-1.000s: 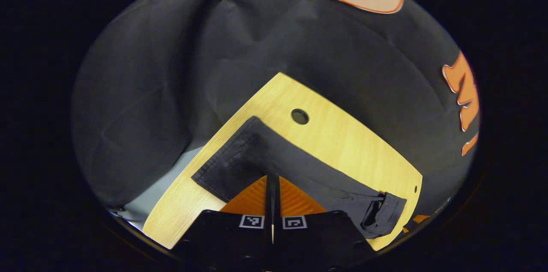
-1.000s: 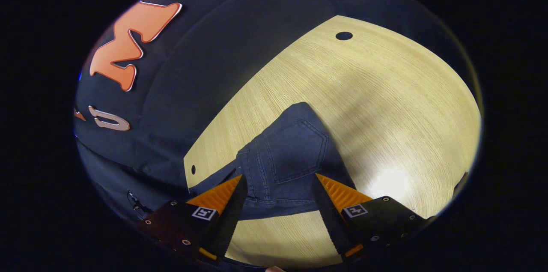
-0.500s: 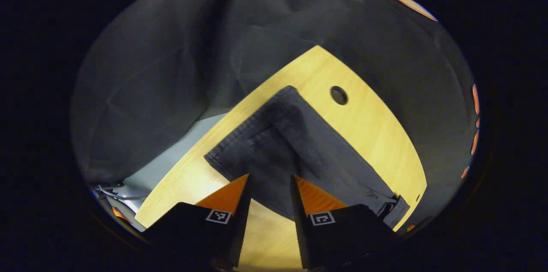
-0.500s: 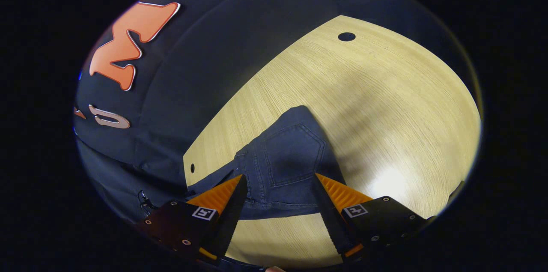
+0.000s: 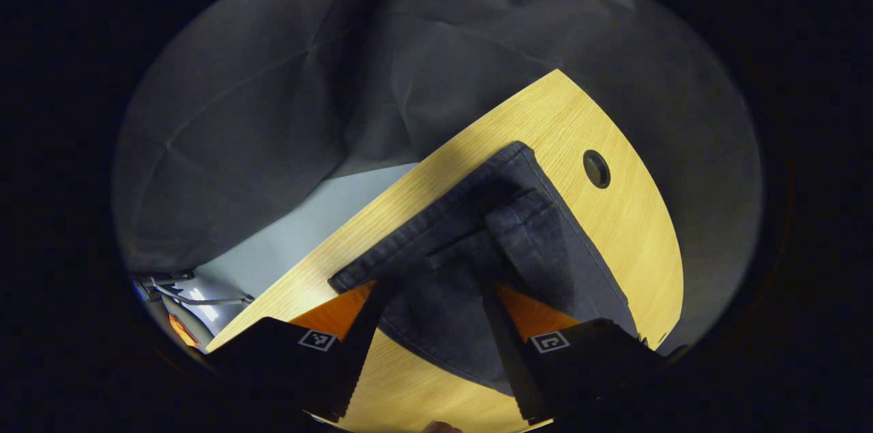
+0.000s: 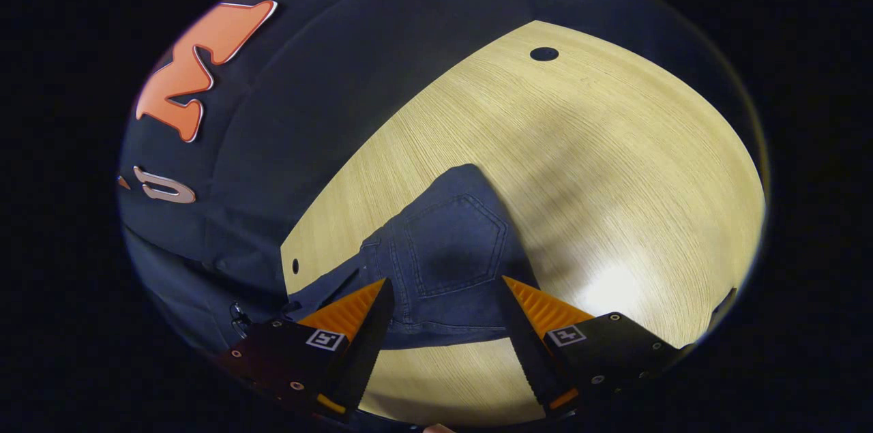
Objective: Grasp the waist and the cuffs of the jeans and fold them to make the two legs overlap; first hold the waist and fold one-third of the jeans toward the cuffs, then hold the cuffs and fold the remaining one-third in the same direction to finish folding.
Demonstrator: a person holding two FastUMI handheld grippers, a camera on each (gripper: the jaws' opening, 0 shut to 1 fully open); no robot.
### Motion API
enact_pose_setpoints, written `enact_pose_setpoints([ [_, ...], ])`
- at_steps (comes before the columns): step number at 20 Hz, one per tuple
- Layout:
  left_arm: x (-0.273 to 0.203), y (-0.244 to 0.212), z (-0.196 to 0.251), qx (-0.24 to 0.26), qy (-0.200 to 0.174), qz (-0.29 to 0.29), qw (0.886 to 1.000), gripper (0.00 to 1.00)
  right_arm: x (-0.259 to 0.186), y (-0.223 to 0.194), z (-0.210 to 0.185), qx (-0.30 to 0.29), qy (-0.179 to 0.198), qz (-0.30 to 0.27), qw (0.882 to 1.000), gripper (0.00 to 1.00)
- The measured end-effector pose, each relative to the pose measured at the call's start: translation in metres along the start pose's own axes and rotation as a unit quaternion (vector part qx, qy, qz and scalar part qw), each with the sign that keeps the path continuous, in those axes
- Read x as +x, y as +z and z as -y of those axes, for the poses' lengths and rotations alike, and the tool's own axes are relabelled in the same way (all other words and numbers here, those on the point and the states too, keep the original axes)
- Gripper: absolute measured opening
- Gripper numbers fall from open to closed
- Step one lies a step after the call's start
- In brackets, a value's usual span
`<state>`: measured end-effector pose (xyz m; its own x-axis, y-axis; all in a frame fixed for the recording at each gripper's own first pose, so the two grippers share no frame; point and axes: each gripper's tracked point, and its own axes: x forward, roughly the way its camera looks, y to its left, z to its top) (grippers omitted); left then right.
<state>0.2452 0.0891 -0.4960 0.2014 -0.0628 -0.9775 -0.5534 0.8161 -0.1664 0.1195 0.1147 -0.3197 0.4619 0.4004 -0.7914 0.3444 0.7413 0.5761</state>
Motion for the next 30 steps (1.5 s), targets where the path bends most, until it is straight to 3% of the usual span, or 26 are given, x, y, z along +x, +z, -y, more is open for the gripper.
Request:
enact_pose_setpoints([
  [3,0.004,-0.006,0.004,0.066,0.064,-0.014,0.996,0.84,0.007,-0.006,-0.001,0.000,0.000,-0.011,1.000,0.93],
  [4,0.002,-0.004,0.013,0.076,0.053,-0.002,0.996,0.86,0.009,-0.009,-0.001,0.000,0.002,-0.014,1.000,0.93],
  [6,0.004,-0.006,0.020,0.079,0.045,0.001,0.996,0.63,0.012,-0.012,-0.004,0.001,0.004,-0.017,1.000,0.92],
  [9,0.012,-0.004,0.037,0.078,-0.006,0.021,0.997,0.06,0.016,-0.012,-0.006,0.003,0.005,-0.016,1.000,0.92],
  [10,0.020,-0.006,0.037,0.071,-0.019,0.007,0.997,0.02,0.016,-0.011,-0.006,0.003,0.005,-0.015,1.000,0.93],
  [14,0.014,-0.003,0.050,0.030,-0.074,0.022,0.997,0.01,0.012,-0.005,-0.005,0.002,0.004,-0.009,1.000,0.92],
  [22,-0.077,0.000,0.111,0.070,-0.185,0.093,0.976,0.01,0.005,0.001,-0.010,0.002,0.017,-0.004,1.000,0.92],
  [30,-0.159,-0.030,0.183,0.133,-0.258,0.134,0.947,0.00,-0.005,0.008,-0.011,-0.009,0.031,0.006,0.999,0.92],
])
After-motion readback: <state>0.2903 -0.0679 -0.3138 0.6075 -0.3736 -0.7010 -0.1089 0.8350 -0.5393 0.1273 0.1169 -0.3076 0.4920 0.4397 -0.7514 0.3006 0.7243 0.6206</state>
